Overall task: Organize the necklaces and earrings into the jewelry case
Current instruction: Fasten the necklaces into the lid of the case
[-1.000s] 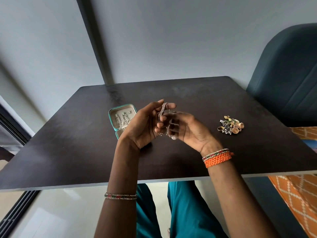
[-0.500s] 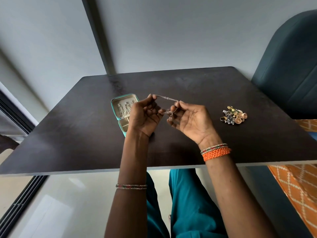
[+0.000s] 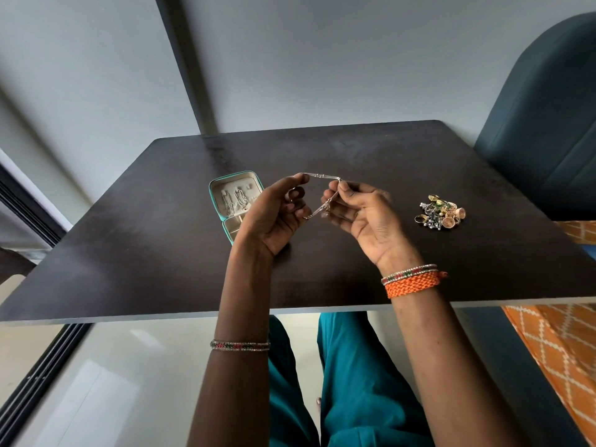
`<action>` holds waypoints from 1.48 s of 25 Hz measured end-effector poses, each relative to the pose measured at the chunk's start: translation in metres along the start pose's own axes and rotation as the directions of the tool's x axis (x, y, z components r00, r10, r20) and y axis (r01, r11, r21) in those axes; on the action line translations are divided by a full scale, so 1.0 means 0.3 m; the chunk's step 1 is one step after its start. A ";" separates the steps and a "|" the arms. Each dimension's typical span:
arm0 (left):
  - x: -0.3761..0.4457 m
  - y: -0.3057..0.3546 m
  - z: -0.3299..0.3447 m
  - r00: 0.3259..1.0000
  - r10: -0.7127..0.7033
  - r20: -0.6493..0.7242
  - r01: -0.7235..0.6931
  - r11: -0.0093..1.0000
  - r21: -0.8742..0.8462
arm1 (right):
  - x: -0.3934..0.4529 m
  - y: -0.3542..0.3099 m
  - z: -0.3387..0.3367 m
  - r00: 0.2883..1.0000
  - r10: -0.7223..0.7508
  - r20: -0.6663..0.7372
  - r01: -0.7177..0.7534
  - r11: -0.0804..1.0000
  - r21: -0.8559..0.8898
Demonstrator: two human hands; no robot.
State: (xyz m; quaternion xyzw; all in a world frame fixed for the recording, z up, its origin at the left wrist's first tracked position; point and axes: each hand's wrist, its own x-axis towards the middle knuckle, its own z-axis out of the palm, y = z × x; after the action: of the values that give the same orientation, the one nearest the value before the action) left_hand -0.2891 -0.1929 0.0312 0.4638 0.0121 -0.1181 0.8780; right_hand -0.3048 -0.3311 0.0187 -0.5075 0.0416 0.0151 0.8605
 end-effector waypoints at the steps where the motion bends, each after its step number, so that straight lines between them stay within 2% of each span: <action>1: 0.001 0.000 -0.002 1.000 0.010 -0.009 -0.010 1.000 0.007 | -0.003 0.000 -0.002 0.999 -0.037 -0.013 0.036 0.997 -0.064; 4: -0.002 0.015 -0.009 1.000 0.028 0.008 -0.028 0.996 0.079 | -0.010 0.004 -0.006 0.986 -0.145 -0.084 0.127 0.973 -0.190; 7: -0.009 0.028 -0.016 0.997 -0.024 0.076 0.017 0.996 0.089 | -0.007 -0.008 -0.020 0.968 -0.208 -0.137 0.168 0.952 -0.254; 9: -0.012 0.034 -0.025 0.992 -0.050 0.113 0.043 0.997 0.063 | -0.002 -0.010 -0.024 0.979 -0.178 -0.094 0.150 0.957 -0.249; 13: -0.023 0.037 -0.015 0.981 -0.098 0.169 0.082 0.992 0.098 | -0.005 0.042 0.004 0.990 -0.016 0.138 0.045 0.976 -0.213; 20: -0.027 0.054 -0.007 0.978 -0.121 0.170 0.095 0.983 0.155 | -0.015 0.041 0.003 0.992 -0.096 0.078 0.102 0.992 -0.075; 22: -0.026 0.058 -0.005 0.978 -0.112 0.176 0.099 0.992 0.079 | -0.014 0.021 0.000 0.994 -0.113 0.006 0.113 0.993 -0.015; 24: -0.022 0.063 -0.011 0.978 -0.071 0.197 0.089 0.992 -0.084 | 0.006 -0.002 -0.007 0.995 -0.027 -0.092 0.049 0.969 0.243; 25: -0.016 0.062 -0.017 0.979 -0.059 0.197 0.097 0.977 -0.187 | 0.013 -0.006 -0.006 0.993 0.034 -0.114 0.014 0.921 0.390; 26: -0.009 0.055 -0.021 0.981 -0.053 0.186 0.106 0.951 -0.291 | 0.015 -0.002 -0.002 0.990 0.065 -0.123 0.002 0.878 0.479; 27: 0.001 0.045 -0.022 0.985 -0.046 0.166 0.107 0.920 -0.376 | 0.013 0.009 0.004 0.990 0.052 -0.132 0.018 0.878 0.479; 28: 0.011 0.032 -0.021 0.989 -0.035 0.141 0.093 0.897 -0.432 | 0.007 0.023 0.009 0.990 -0.012 -0.143 0.067 0.920 0.387; 29: 0.018 0.019 -0.016 0.994 -0.015 0.111 0.064 0.888 -0.454 | 0.002 0.038 0.012 0.983 -0.128 -0.133 0.154 0.967 0.202; 30: 0.022 0.009 -0.011 0.997 0.013 0.081 0.025 0.893 -0.448 | -0.008 0.046 0.013 0.963 -0.264 -0.057 0.261 0.964 -0.059; 31: 0.024 0.001 -0.008 0.998 0.042 0.053 -0.016 0.907 -0.420 | -0.021 0.045 0.015 0.931 -0.357 0.076 0.361 0.866 -0.346; 32: 0.025 -0.003 -0.006 0.997 0.069 0.030 -0.053 0.925 -0.377 | -0.033 0.038 0.018 0.906 -0.365 0.214 0.419 0.702 -0.576; 33: 0.026 -0.007 -0.005 0.996 0.086 0.017 -0.076 0.942 -0.326 | -0.038 0.028 0.020 0.895 -0.318 0.312 0.441 0.524 -0.729; 35: 0.029 -0.022 0.000 0.995 0.099 0.022 -0.092 0.972 -0.217 | -0.052 -0.007 0.029 0.894 -0.205 0.398 0.438 0.217 -0.872; 36: 0.032 -0.032 0.004 0.995 0.099 0.031 -0.093 0.983 -0.157 | -0.058 -0.028 0.036 0.897 -0.157 0.413 0.433 0.132 -0.891; 37: 0.033 -0.042 0.010 0.994 0.099 0.043 -0.096 0.992 -0.082 | -0.058 -0.051 0.038 0.898 -0.120 0.423 0.434 0.096 -0.896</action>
State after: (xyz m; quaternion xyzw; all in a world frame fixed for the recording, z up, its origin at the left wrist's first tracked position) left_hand -0.2826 -0.2042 0.0213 0.4256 -0.0266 -0.0855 0.9005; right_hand -0.3205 -0.3281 0.0391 -0.9316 -0.1805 -0.0636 0.3091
